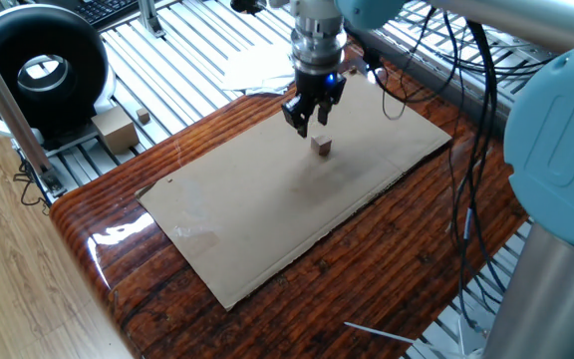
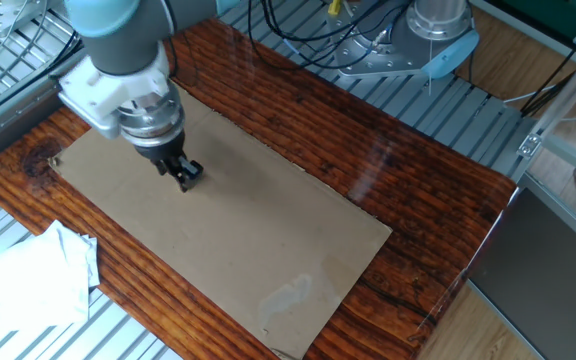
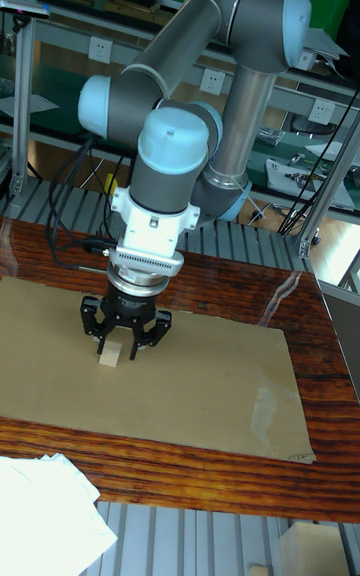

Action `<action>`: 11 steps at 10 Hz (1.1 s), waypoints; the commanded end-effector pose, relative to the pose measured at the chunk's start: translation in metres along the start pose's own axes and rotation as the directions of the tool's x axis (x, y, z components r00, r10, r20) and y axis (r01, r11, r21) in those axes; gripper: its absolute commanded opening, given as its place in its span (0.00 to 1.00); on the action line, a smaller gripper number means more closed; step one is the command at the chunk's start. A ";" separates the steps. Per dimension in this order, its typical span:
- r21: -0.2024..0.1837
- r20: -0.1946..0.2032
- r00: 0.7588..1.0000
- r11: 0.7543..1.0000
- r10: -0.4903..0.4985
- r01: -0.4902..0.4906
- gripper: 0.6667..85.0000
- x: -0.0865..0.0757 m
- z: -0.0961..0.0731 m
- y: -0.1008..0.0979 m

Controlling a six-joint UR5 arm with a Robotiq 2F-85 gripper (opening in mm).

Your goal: Grab the block and place it at the designated location

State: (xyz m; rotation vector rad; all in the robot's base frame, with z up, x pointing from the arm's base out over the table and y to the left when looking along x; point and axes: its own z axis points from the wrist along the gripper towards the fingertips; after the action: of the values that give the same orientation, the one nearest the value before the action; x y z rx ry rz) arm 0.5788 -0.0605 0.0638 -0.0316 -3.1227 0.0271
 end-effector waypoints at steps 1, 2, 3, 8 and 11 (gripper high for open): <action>-0.025 0.007 0.999 0.999 0.036 -0.036 0.26 -0.017 -0.037 0.002; -0.002 0.010 0.997 0.997 0.073 -0.073 0.00 -0.019 -0.045 -0.002; 0.002 0.018 0.997 0.997 0.077 -0.077 0.00 -0.022 -0.050 0.000; -0.055 0.011 0.997 0.995 0.082 -0.081 0.00 -0.026 -0.058 0.026; -0.060 0.000 0.995 0.994 0.095 -0.095 0.00 -0.023 -0.059 0.030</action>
State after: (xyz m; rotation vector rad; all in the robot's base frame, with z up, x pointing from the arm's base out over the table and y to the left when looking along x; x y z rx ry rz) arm 0.6035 -0.0384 0.1183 -0.1583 -3.1278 -0.0240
